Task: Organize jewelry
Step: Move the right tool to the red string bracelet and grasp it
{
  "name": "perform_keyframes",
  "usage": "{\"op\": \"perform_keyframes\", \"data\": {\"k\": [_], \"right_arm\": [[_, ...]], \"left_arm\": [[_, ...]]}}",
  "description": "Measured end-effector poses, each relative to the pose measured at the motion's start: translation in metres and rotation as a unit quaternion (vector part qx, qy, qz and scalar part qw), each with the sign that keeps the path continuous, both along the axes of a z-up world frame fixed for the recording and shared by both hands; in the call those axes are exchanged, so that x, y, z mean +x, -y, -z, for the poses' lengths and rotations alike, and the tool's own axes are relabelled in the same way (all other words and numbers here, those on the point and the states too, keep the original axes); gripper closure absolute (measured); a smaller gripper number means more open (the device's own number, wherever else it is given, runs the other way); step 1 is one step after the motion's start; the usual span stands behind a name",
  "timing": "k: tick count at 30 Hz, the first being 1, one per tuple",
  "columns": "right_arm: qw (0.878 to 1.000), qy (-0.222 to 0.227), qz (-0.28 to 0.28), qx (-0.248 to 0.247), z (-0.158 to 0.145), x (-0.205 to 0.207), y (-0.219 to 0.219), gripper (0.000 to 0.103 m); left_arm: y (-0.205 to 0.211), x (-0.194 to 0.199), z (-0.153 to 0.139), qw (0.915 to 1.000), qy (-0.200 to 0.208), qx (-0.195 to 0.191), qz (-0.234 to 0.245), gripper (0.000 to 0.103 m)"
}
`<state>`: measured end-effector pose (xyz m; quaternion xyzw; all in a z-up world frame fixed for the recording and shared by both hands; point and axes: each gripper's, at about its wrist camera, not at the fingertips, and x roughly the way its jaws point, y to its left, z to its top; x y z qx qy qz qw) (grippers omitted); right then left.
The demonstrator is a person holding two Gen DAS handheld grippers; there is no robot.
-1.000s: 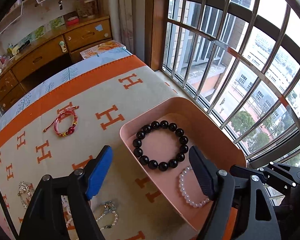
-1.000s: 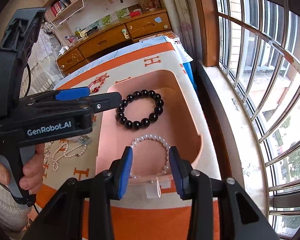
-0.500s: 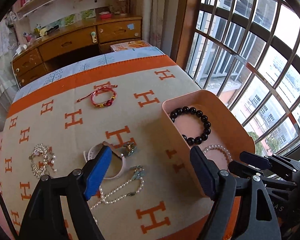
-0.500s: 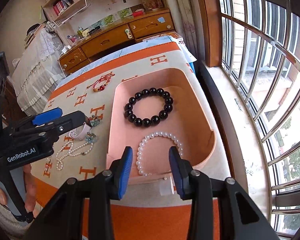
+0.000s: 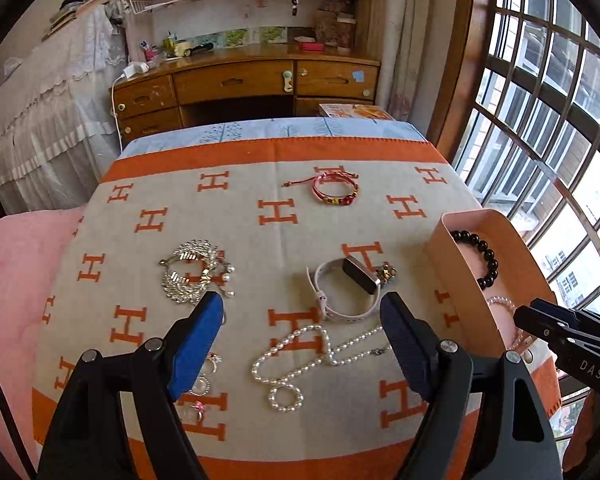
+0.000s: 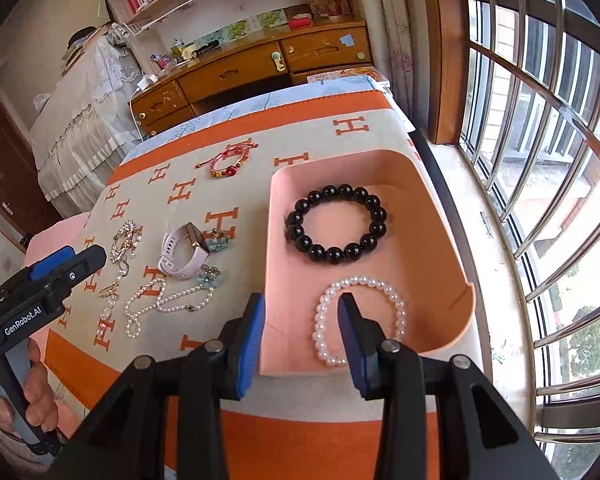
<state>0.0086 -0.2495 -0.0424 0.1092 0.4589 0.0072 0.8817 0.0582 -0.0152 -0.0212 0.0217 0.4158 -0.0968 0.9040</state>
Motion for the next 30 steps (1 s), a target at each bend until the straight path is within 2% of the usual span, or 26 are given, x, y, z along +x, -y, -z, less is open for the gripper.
{"op": "perform_keyframes", "data": {"k": [4,8,15,24,30], "right_arm": [[1.000,0.019,-0.024,0.001,-0.012,0.005,-0.019,0.065],[0.998,0.036,-0.047,-0.009,-0.022,0.012,-0.038,0.065],[0.996,0.032,-0.083,-0.030,-0.033,0.046,-0.062,0.065],[0.994,0.016,-0.108,-0.022,-0.055,0.120,-0.074,0.064],[0.992,-0.033,-0.123,-0.017,-0.039,0.192,-0.082,0.065]], "left_arm": [[-0.016,-0.001,-0.010,0.9995,0.019,0.006,-0.023,0.018],[-0.031,-0.001,-0.017,0.9984,0.035,0.010,-0.042,0.017],[-0.066,0.011,-0.027,0.9956,0.041,0.011,-0.084,0.017],[-0.125,0.053,-0.048,0.9876,0.017,-0.019,-0.155,0.017],[-0.140,0.081,-0.023,0.9822,-0.050,-0.062,-0.170,0.017]]}}
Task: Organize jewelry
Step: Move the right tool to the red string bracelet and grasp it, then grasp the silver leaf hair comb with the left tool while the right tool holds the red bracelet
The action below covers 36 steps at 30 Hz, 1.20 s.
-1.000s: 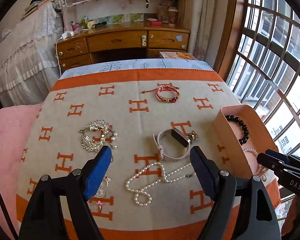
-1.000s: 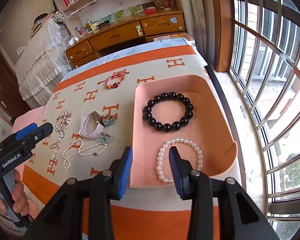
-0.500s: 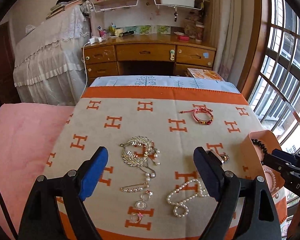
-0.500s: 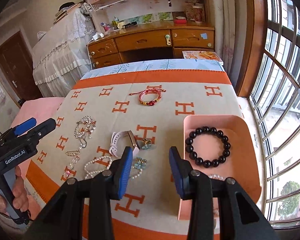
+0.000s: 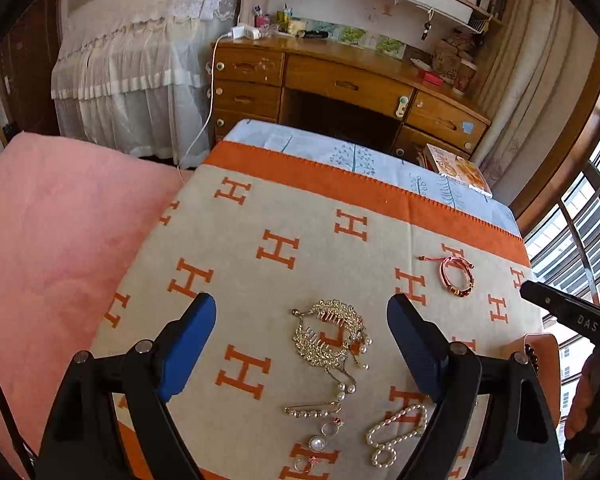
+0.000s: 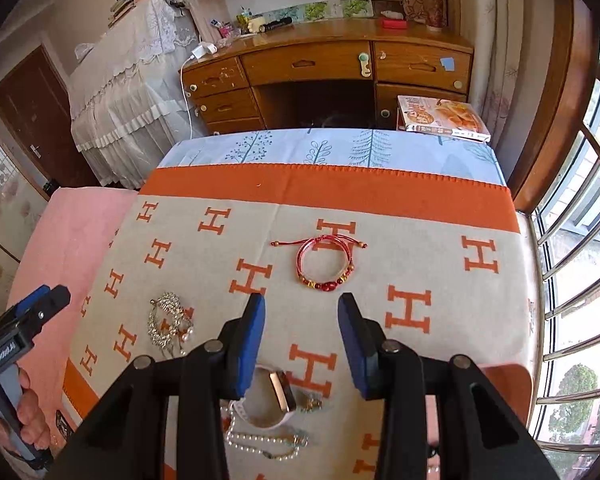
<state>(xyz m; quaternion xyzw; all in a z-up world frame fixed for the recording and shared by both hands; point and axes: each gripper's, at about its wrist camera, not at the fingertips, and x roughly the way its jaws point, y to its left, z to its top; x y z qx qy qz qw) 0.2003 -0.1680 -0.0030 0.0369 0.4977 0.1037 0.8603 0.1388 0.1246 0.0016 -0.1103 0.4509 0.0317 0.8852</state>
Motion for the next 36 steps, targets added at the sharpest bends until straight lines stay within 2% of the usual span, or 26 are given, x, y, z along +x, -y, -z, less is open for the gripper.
{"op": "perform_keyframes", "data": {"k": [7,13,16,18,19,22,24,29,36], "right_arm": [[0.996,-0.078,-0.026,-0.023,0.065,0.066,-0.020,0.065],[0.994,-0.096,-0.033,-0.033,0.097,0.086,-0.035,0.065],[0.993,-0.086,-0.048,-0.062,0.101,0.085,-0.046,0.069],[0.991,-0.071,-0.057,-0.102,0.101,0.081,-0.052,0.092],[0.990,-0.068,-0.059,-0.108,0.101,0.080,-0.052,0.095],[0.991,-0.078,-0.056,-0.091,0.100,0.075,-0.045,0.095],[0.992,-0.086,-0.056,-0.077,0.099,0.070,-0.040,0.096],[0.993,-0.090,-0.061,-0.057,0.099,0.056,-0.034,0.096],[0.993,-0.090,-0.063,-0.032,0.099,0.048,-0.024,0.096]], "left_arm": [[0.004,0.034,0.046,0.9951,-0.079,-0.059,-0.005,0.017],[0.006,0.050,0.069,0.9909,-0.110,-0.077,-0.010,0.017],[0.009,0.054,0.073,0.9902,-0.115,-0.078,-0.010,0.017],[0.010,0.057,0.075,0.9899,-0.119,-0.077,-0.006,0.018],[0.012,0.059,0.077,0.9895,-0.122,-0.077,-0.003,0.022],[0.018,0.064,0.084,0.9873,-0.139,-0.076,0.007,0.032],[0.022,0.068,0.091,0.9848,-0.155,-0.077,0.013,0.046],[0.029,0.077,0.104,0.9781,-0.185,-0.093,0.018,0.052],[0.037,0.085,0.107,0.9761,-0.195,-0.095,0.016,0.059]]}}
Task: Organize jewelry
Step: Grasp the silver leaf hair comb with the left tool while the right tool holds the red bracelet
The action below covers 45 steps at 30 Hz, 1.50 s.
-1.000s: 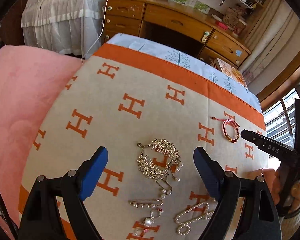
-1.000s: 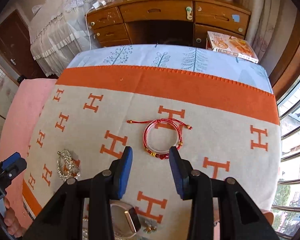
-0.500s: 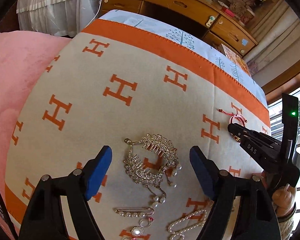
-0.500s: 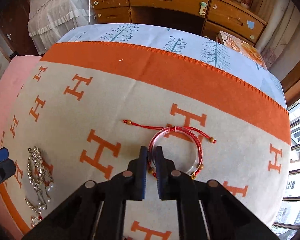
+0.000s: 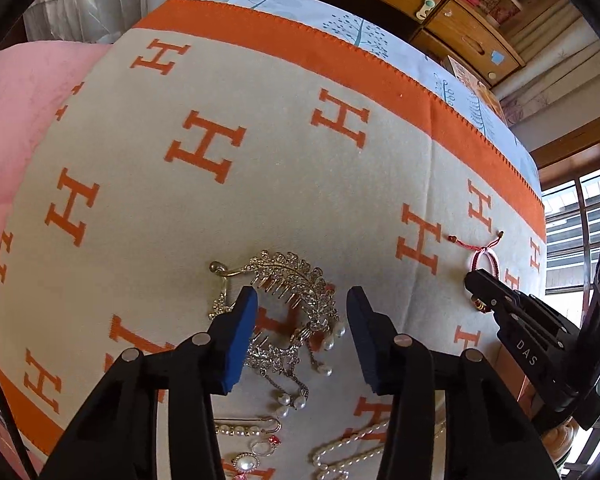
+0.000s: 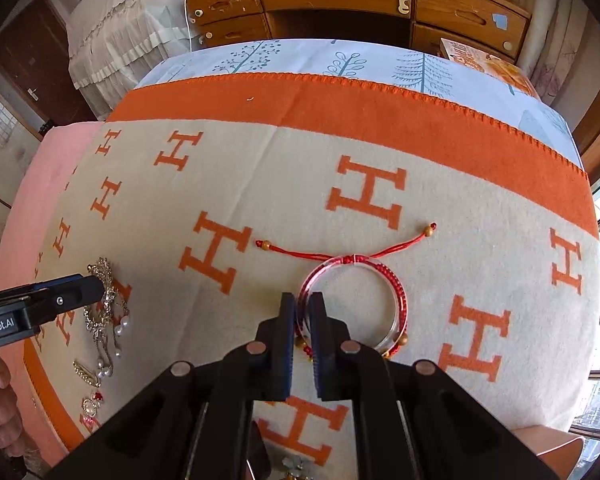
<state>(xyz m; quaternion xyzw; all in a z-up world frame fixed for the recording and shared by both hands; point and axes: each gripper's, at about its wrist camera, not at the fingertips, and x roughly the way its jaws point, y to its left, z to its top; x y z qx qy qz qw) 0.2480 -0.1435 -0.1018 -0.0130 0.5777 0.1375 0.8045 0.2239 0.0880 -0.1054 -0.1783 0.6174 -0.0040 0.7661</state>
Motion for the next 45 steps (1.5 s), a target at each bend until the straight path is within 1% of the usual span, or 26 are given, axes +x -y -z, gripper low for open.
{"op": "perform_keyframes", "data": {"k": [4,10,14,16,19,22,25,30,32,34,38,39,42,43,44,45], "right_arm": [[1.000,0.000,0.006,0.016,0.001,-0.002,0.005,0.096],[1.000,0.001,0.003,0.028,0.002,-0.004,0.009,0.096],[0.999,-0.002,0.005,0.041,0.003,-0.004,0.014,0.096],[0.999,-0.002,0.006,0.046,0.003,-0.004,0.016,0.095],[0.999,-0.002,0.007,0.052,0.004,-0.005,0.017,0.095],[0.998,-0.001,0.008,0.055,0.004,-0.006,0.018,0.095],[0.998,-0.001,0.007,0.056,0.004,-0.008,0.019,0.095],[0.998,-0.002,0.010,0.063,0.005,-0.007,0.021,0.095],[0.998,-0.003,0.012,0.065,0.005,-0.007,0.021,0.095],[0.998,-0.003,0.013,0.066,0.005,-0.007,0.022,0.095],[0.998,-0.004,0.015,0.068,0.006,-0.007,0.022,0.095],[0.998,-0.004,0.016,0.069,0.006,-0.007,0.022,0.095],[0.997,-0.004,0.017,0.070,0.006,-0.007,0.024,0.095],[0.997,-0.004,0.018,0.070,0.006,-0.007,0.023,0.095],[0.997,-0.004,0.018,0.069,0.006,-0.007,0.023,0.095],[0.997,-0.004,0.018,0.068,0.006,-0.008,0.022,0.095]], "left_arm": [[0.006,0.005,0.006,0.9998,-0.017,0.003,0.000,0.059],[0.008,0.011,0.012,0.9995,-0.026,0.008,-0.016,0.060],[0.015,0.016,0.014,0.9993,-0.028,0.018,-0.017,0.060],[0.017,0.017,0.015,0.9990,-0.031,0.029,-0.013,0.060],[0.027,0.019,0.015,0.9981,-0.030,0.053,0.007,0.060],[0.035,0.020,0.015,0.9963,-0.028,0.072,0.039,0.060],[0.039,0.021,0.014,0.9943,-0.018,0.076,0.072,0.060],[0.043,0.021,0.012,0.9884,0.012,0.070,0.134,0.060],[0.043,0.023,0.011,0.9868,0.018,0.073,0.143,0.060],[0.044,0.026,0.011,0.9865,0.018,0.081,0.141,0.060],[0.055,0.030,0.014,0.9828,0.009,0.123,0.137,0.060],[0.057,0.031,0.014,0.9828,0.009,0.127,0.133,0.064],[0.056,0.033,0.013,0.9856,0.009,0.119,0.119,0.074],[0.056,0.034,0.013,0.9864,0.011,0.117,0.114,0.075],[0.055,0.034,0.012,0.9873,0.017,0.114,0.109,0.081],[0.054,0.031,0.011,0.9885,0.021,0.107,0.105,0.083]]}}
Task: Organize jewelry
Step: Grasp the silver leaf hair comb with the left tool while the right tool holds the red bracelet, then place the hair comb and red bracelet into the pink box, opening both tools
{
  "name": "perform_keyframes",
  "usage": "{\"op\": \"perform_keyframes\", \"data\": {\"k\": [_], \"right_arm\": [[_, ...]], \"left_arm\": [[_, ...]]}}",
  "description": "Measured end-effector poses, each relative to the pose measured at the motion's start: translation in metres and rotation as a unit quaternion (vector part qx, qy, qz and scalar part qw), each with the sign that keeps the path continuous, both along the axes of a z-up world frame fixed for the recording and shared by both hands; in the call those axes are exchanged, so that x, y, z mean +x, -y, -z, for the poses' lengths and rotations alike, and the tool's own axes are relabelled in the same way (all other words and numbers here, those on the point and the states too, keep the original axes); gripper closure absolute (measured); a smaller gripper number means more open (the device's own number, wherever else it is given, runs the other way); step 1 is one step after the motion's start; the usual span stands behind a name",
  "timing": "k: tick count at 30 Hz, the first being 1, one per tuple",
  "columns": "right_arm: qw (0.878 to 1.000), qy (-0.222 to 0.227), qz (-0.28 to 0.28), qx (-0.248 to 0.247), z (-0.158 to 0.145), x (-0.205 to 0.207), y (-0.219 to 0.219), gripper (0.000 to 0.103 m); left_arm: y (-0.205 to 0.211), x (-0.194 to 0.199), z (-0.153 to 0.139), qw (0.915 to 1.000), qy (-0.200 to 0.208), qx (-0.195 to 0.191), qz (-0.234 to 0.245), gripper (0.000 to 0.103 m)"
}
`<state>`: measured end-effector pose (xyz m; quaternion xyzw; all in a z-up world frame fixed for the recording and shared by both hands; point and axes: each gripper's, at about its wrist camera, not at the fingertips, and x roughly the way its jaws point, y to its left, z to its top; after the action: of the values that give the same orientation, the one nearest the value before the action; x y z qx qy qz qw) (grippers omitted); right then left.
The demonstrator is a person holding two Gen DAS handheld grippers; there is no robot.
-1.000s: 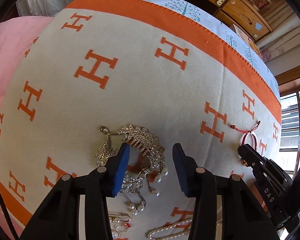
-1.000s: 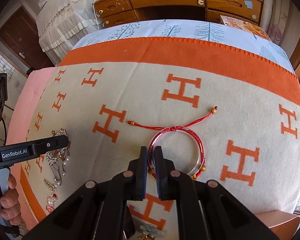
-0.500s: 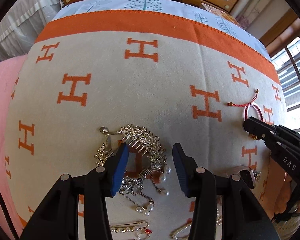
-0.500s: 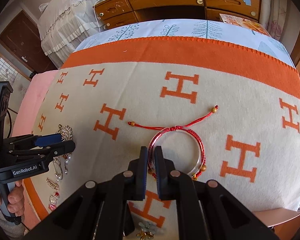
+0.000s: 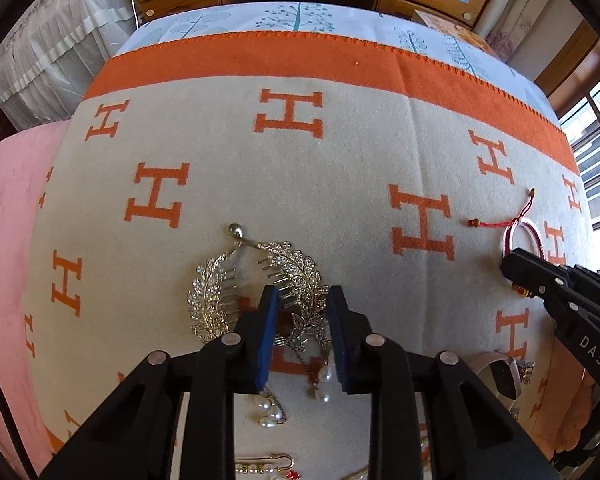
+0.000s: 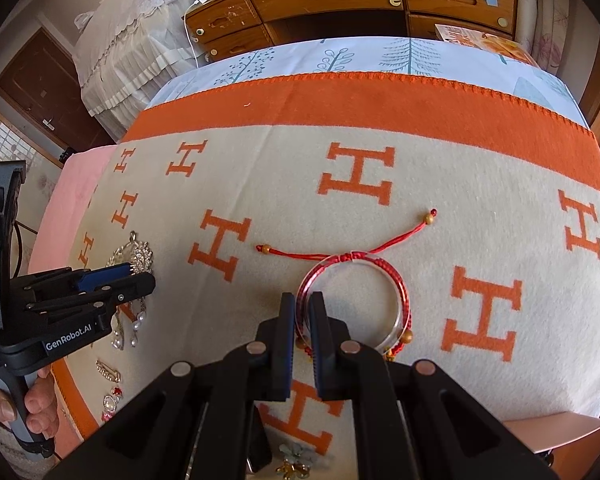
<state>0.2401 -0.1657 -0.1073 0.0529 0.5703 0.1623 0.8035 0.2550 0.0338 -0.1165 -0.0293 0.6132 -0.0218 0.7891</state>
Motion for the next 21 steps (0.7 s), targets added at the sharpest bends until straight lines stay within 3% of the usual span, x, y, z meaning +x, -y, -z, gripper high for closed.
{"op": "perform_keyframes", "data": {"k": [2,12,21], "right_arm": [[1.000,0.000,0.001,-0.002,0.000,-0.001,-0.001,0.095],[1.000,0.025,0.000,0.014,-0.018,-0.016,-0.003,0.096],[0.997,0.058,0.014,0.050,-0.056,-0.048,0.012,0.096]], "left_arm": [[-0.007,-0.007,-0.005,0.9996,0.016,-0.020,-0.013,0.093],[-0.020,-0.029,-0.015,0.9971,0.042,-0.058,-0.026,0.094],[-0.002,-0.060,-0.074,0.9932,0.086,-0.076,0.020,0.094]]}}
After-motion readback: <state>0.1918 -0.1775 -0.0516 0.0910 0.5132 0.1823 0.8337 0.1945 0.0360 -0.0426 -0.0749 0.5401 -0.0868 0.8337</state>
